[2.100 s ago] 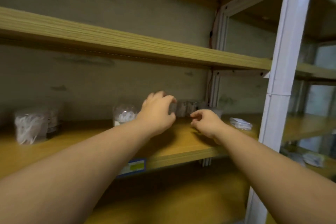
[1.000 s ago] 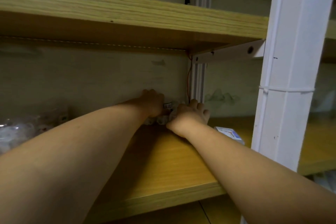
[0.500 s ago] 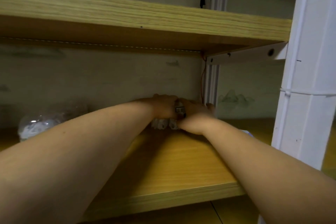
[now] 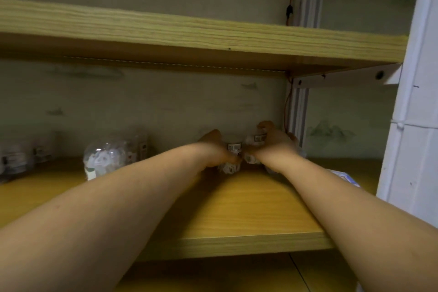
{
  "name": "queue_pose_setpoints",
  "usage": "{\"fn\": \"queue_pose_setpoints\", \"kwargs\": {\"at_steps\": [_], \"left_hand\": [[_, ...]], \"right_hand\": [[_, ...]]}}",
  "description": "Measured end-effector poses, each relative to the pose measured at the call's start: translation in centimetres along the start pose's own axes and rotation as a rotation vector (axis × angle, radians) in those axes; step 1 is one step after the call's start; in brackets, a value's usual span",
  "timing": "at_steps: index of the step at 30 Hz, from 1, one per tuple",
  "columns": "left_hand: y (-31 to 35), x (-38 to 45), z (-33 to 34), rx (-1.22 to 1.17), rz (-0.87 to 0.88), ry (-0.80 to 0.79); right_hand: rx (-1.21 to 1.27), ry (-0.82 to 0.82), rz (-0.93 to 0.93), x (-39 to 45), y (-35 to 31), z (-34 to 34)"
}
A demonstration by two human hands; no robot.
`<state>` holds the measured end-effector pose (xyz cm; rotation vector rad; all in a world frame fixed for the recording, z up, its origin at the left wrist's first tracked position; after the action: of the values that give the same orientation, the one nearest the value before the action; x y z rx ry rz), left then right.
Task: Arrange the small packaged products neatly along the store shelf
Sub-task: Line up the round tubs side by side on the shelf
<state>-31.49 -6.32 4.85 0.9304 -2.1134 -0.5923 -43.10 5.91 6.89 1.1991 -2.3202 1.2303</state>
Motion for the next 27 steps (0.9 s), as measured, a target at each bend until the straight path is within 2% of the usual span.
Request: {"fn": "queue_pose_setpoints", "kwargs": {"at_steps": [3,6,10,14,20,23,27], "left_hand": [[-0.6,-1.6,-1.2,-0.268,-0.045,0.068],[-0.3,-2.9,-2.5,-0.421,-0.038,0.041],[-0.9,-5.0,-4.9,-0.595,-0.104,0.042],[-1.4,-7.4,-7.6,-0.697,-0.15,0.026],[-2.6,-10.7,-12.9,-0.734,-0.129,0.017],[-4.0,-12.8,-16.4,-0.755,-0.123,-0.01],[-7.2,-15.7,-22.1,-0.695,-0.11,0.033]], "right_hand": [[0.188,0.092,0.008,-0.4,-1.0,-0.5],[0.363,0.122,0.003,-1.3,-2.1,-0.6],[0.653,0.067,0.122,-3.4,-3.2,-0.5],[0.834,0.014,0.13,-5.6,-5.4,-1.0],[0.96,-0.167,0.177,-9.2,-9.0,0.0],[0.928,-0.243,0.134,-11.7,-12.1,0.6],[0.858,-0.26,0.058,-15.7,-17.4,1.7]]}}
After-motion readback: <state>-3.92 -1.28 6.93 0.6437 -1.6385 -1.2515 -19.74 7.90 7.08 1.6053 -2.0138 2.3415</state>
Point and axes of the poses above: each hand's wrist, its own x-axis towards the middle knuckle, its own z-axis out of the palm, y = z × x, the point moved 9 cm from there along x, towards the middle knuckle, and after that the axes turned 13 degrees about y, right-handed, at the moved point
